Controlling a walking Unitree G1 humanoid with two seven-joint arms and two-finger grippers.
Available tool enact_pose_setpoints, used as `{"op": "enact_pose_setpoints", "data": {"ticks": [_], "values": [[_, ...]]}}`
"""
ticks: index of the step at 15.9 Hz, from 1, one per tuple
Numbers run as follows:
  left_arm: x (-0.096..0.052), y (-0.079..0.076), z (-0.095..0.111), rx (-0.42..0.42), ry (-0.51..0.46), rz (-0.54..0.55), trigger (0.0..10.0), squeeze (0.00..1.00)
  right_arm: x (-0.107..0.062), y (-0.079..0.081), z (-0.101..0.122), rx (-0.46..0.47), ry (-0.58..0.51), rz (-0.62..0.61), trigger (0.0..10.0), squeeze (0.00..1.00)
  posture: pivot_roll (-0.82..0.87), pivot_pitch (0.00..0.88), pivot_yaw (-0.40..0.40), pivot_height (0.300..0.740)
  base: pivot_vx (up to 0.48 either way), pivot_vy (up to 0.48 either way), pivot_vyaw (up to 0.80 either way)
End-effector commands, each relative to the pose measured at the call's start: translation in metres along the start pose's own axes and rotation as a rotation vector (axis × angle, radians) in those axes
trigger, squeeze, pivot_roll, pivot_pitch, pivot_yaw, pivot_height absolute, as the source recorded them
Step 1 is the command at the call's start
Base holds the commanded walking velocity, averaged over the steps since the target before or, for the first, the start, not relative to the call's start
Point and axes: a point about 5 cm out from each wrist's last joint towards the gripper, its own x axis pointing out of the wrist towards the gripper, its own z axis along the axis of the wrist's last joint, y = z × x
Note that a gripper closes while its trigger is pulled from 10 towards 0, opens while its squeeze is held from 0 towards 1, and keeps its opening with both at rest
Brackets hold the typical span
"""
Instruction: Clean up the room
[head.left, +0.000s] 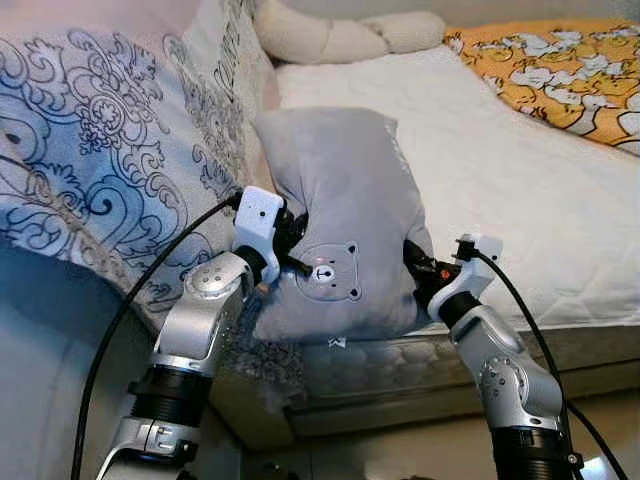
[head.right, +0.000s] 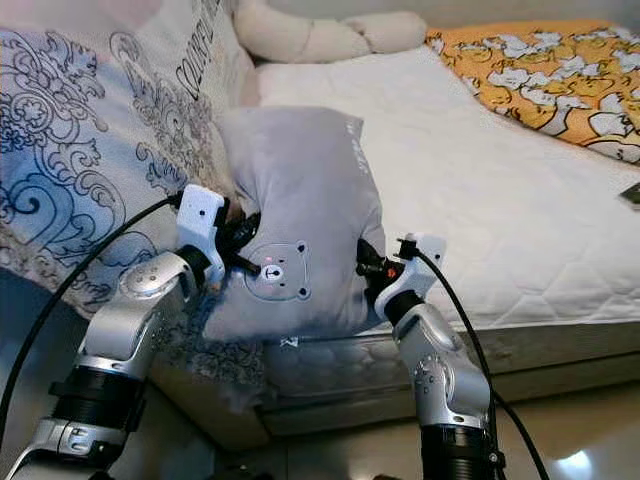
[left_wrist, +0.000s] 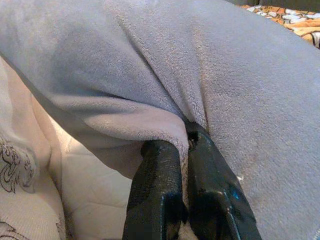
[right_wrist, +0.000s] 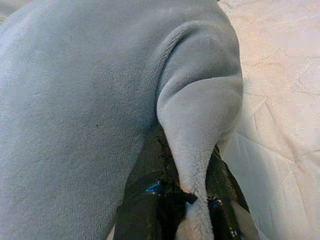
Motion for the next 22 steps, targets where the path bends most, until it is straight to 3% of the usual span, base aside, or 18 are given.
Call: {"op": "enact_pose_setpoints", "data": {"ticks": [1,7,10,17,22], "values": [[0.0026,-0.0012,0.0114,0.03,-0.042,-0.012,10.0,0.0,0.0056,0.0104,0.0054,-0.002,-0.021,0.045,10.0,0.0,0.04,0.0,0.083,0.74,0.0,0.0,0.0],[0.0029,-0.0014,0.0106,0.029,-0.043,-0.007,10.0,0.0,0.0062,0.0105,0.0064,-0.005,-0.022,0.047,10.0,0.0,0.04,0.0,0.082,0.74,0.0,0.0,0.0],[0.0039,-0.0041,0.011,0.067,-0.044,-0.012,10.0,0.0,0.0063,0.0099,0.0071,-0.005,-0.024,0.046,10.0,0.0,0.03,0.0,0.077,0.74,0.0,0.0,0.0],[0.0068,-0.0027,0.0104,0.017,-0.054,0.043,10.0,0.0,0.0113,0.0153,0.0144,-0.031,-0.021,0.072,10.0,0.0,0.02,0.0,0.061,0.74,0.0,-0.469,0.0],[0.0069,-0.0002,0.0098,0.004,-0.049,0.053,10.0,0.0,0.0117,0.0172,0.009,-0.027,-0.013,0.072,10.0,0.0,0.02,0.0,0.067,0.74,0.0,-0.056,0.0]]}}
